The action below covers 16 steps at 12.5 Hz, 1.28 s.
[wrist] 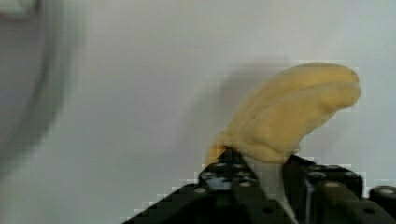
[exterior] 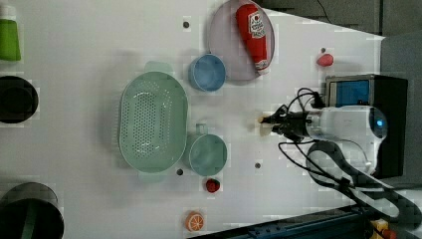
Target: Pick banana from table and place on oven.
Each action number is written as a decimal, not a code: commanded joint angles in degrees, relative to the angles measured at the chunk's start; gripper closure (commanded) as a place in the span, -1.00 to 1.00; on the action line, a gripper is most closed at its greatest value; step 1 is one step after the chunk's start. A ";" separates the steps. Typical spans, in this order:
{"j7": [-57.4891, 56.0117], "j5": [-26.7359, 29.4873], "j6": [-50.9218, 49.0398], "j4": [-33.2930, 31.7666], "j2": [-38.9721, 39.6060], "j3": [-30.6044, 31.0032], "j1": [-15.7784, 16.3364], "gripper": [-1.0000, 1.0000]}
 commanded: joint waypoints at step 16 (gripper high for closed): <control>-18.03 -0.76 -45.36 28.75 -20.40 -24.21 -1.50 0.61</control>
